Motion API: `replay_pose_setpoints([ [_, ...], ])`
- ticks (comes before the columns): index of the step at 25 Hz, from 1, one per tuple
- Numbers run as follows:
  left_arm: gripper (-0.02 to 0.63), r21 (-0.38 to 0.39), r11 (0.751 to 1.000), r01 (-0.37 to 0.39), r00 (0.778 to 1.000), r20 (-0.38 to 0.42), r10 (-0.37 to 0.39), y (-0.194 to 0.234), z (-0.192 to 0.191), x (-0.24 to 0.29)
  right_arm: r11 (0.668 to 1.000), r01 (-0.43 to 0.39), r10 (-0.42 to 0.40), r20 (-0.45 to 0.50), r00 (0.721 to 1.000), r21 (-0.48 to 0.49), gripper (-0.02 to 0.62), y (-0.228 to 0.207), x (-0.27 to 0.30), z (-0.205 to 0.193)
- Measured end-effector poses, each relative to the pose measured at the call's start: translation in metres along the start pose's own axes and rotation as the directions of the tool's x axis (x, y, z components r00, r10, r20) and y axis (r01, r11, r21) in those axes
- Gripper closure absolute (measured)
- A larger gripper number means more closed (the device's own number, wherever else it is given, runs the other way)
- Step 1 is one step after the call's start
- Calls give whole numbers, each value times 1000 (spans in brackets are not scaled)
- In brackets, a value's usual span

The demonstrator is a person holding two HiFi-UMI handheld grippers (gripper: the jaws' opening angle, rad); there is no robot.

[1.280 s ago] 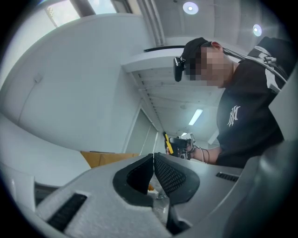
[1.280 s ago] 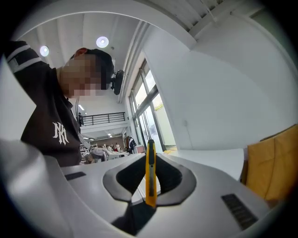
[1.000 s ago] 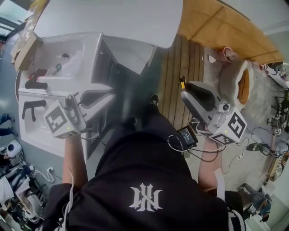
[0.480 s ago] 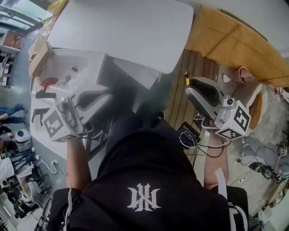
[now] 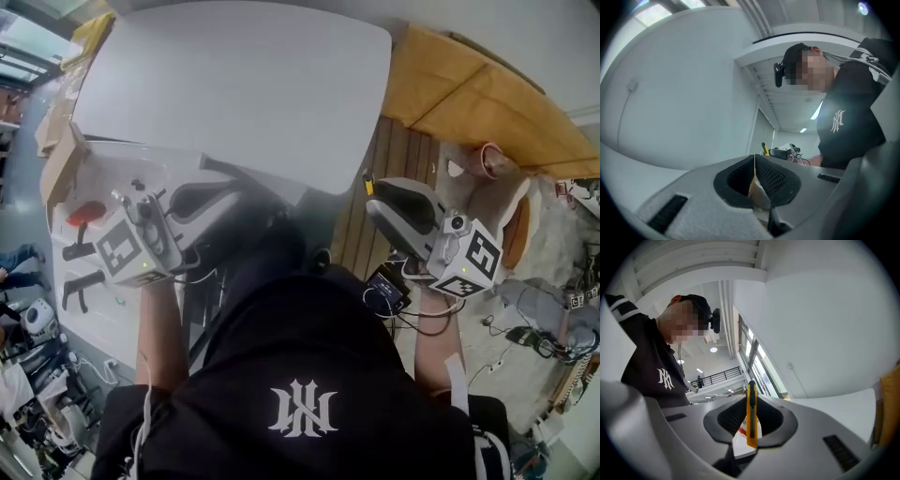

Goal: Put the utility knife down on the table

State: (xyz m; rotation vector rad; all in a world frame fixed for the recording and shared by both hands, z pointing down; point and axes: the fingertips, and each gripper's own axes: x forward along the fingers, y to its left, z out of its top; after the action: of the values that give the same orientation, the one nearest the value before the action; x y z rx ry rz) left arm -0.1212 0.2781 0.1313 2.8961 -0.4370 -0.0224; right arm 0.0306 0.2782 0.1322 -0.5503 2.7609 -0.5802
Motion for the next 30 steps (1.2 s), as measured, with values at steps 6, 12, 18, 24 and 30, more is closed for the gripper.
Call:
replay_pose_setpoints([
  [6, 598, -13, 994, 105, 993, -52, -105, 79, -3, 5, 987, 134, -146, -134, 980, -94, 540, -43, 72, 3],
  [12, 598, -28, 985, 170, 984, -43, -171, 119, 0, 8, 974, 215, -223, -130, 966, -76, 540, -72, 103, 8],
  [18, 598, -112, 981, 156, 987, 52, -151, 171, -7, 7, 961, 260, -274, -212, 938, -91, 540, -124, 121, 11],
  [24, 598, -156, 979, 132, 991, 41, -127, 198, -24, 35, 953, 278, -298, -195, 935, -123, 540, -182, 118, 30],
  [30, 598, -210, 976, 67, 998, 33, -61, 255, -35, 117, 946, 312, -324, -232, 917, -88, 540, -301, 85, 44],
])
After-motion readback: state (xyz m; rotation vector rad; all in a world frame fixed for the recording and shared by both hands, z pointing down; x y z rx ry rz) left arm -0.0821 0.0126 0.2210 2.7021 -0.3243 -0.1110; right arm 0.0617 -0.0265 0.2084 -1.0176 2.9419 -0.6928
